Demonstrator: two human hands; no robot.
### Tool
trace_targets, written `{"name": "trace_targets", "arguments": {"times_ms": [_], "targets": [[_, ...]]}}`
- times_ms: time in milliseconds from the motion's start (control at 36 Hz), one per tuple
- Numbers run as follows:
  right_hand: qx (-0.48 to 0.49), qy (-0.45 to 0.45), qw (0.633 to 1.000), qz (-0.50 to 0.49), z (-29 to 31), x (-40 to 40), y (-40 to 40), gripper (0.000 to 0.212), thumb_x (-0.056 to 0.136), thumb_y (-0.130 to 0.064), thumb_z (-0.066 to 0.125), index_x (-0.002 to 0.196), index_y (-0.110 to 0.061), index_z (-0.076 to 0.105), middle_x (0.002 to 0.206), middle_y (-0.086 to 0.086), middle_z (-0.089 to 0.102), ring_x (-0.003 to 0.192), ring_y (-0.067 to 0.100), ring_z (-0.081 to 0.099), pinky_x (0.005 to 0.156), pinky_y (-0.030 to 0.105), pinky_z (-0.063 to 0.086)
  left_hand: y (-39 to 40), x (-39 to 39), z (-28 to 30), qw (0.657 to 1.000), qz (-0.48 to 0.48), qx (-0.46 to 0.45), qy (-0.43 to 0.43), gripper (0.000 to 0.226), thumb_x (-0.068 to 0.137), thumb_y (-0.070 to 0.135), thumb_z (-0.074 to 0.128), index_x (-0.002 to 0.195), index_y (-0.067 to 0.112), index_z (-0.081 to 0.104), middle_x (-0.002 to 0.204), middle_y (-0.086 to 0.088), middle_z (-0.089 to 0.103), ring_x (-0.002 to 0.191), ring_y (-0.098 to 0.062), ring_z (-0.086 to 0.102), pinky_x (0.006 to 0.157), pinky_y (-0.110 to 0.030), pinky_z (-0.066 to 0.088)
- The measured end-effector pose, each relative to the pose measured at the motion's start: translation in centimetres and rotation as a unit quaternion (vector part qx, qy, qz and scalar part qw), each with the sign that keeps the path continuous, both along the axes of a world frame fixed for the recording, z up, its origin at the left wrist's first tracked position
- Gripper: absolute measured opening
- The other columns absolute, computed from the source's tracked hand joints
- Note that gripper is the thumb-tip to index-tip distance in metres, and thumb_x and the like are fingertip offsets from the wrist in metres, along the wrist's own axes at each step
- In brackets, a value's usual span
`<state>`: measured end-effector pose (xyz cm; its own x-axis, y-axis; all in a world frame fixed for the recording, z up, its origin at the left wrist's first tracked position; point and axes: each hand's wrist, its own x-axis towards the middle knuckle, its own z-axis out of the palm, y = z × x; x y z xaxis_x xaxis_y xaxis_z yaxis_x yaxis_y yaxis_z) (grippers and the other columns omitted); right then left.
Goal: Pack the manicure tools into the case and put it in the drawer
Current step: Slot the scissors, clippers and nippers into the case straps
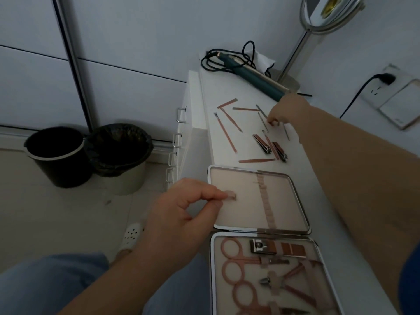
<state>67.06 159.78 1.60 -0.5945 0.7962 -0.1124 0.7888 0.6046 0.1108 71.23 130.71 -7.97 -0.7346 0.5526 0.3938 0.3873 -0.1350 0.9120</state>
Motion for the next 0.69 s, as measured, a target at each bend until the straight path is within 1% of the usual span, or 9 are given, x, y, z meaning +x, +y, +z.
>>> {"name": "trace_targets", "arguments": {"times_ms": [28,56,111,167,306,389,500,611,694], "targets": [[-0.019,-0.004,1.000,0.005,0.2,-0.1,0.0,0.024,0.083,-0.017,0.062,0.063,-0.006,0.055,0.069,0.005,0.056,0.062,0.017,0.051,0.055,0.026,0.042,0.0,0.0,-0.1,1.000,0.002,0.000,0.002,0.020,0.073,0.016,0.062,0.075,0.035,0.067,0.090,0.019,0.065,0.084,0.002,0.060,0.074,-0.005,0.040],[-0.041,-0.001,0.999,0.006,0.4,-0.1,0.0,0.021,0.083,-0.015,0.062,0.066,-0.004,0.057,0.072,0.006,0.058,0.064,0.018,0.052,0.059,0.026,0.044,0.0,-0.1,-0.1,1.000,0.000,0.000,0.002,0.019,0.073,0.016,0.062,0.075,0.035,0.066,0.090,0.018,0.065,0.084,0.001,0.060,0.074,-0.006,0.041],[-0.070,0.000,0.998,0.001,0.7,-0.1,-0.2,0.024,0.085,-0.012,0.060,0.065,-0.003,0.053,0.066,0.007,0.051,0.056,0.017,0.045,0.053,0.024,0.039,0.0,-0.1,-0.1,1.000,-0.008,0.005,-0.001,0.013,0.074,0.024,0.060,0.076,0.036,0.066,0.090,0.019,0.066,0.084,0.000,0.060,0.075,-0.007,0.041],[-0.082,-0.002,0.997,-0.009,0.8,-0.2,-0.2,0.025,0.086,-0.010,0.059,0.063,-0.003,0.050,0.061,0.008,0.047,0.049,0.016,0.038,0.045,0.023,0.032,0.0,0.0,-0.1,1.000,-0.007,0.009,0.000,0.013,0.073,0.029,0.056,0.076,0.037,0.066,0.089,0.021,0.065,0.084,0.000,0.060,0.075,-0.007,0.041],[-0.111,0.008,0.993,-0.026,0.8,0.1,-0.1,0.021,0.083,-0.007,0.058,0.063,-0.005,0.052,0.058,0.006,0.044,0.046,0.013,0.033,0.042,0.022,0.028,0.2,0.2,-0.3,1.000,-0.002,0.025,0.002,0.014,0.074,0.027,0.055,0.078,0.037,0.064,0.091,0.016,0.065,0.085,0.001,0.060,0.075,-0.007,0.041],[-0.107,0.014,0.994,-0.026,0.8,0.2,-0.2,0.019,0.081,-0.007,0.060,0.063,-0.004,0.053,0.058,0.006,0.044,0.046,0.014,0.034,0.042,0.023,0.029,0.2,0.3,-0.3,0.999,0.002,0.027,0.018,0.015,0.075,0.026,0.054,0.080,0.037,0.063,0.093,0.016,0.064,0.085,0.001,0.059,0.075,-0.006,0.040],[-0.080,0.020,0.996,-0.016,0.7,0.4,-0.5,0.019,0.079,-0.006,0.059,0.062,-0.004,0.051,0.057,0.007,0.044,0.047,0.015,0.034,0.043,0.024,0.029,0.1,0.3,-0.3,0.999,0.005,0.029,0.019,0.014,0.075,0.026,0.054,0.080,0.033,0.064,0.094,0.016,0.064,0.086,0.000,0.060,0.076,-0.008,0.041],[-0.053,0.050,0.997,-0.008,0.3,0.8,-0.7,0.017,0.078,-0.010,0.060,0.066,-0.004,0.050,0.059,0.009,0.045,0.050,0.018,0.039,0.046,0.024,0.032,0.0,0.5,-0.3,0.999,0.010,0.031,0.035,0.013,0.077,0.027,0.053,0.081,0.034,0.063,0.096,0.014,0.063,0.086,0.000,0.059,0.077,-0.009,0.041],[-0.033,0.057,0.998,-0.001,-0.1,1.2,-0.8,0.023,0.079,-0.012,0.059,0.063,-0.006,0.044,0.060,0.008,0.043,0.054,0.018,0.041,0.049,0.025,0.034,-0.2,0.7,-0.4,0.998,0.014,0.031,0.046,0.013,0.077,0.027,0.053,0.083,0.034,0.062,0.088,0.013,0.065,0.086,-0.001,0.059,0.078,-0.011,0.042]]}}
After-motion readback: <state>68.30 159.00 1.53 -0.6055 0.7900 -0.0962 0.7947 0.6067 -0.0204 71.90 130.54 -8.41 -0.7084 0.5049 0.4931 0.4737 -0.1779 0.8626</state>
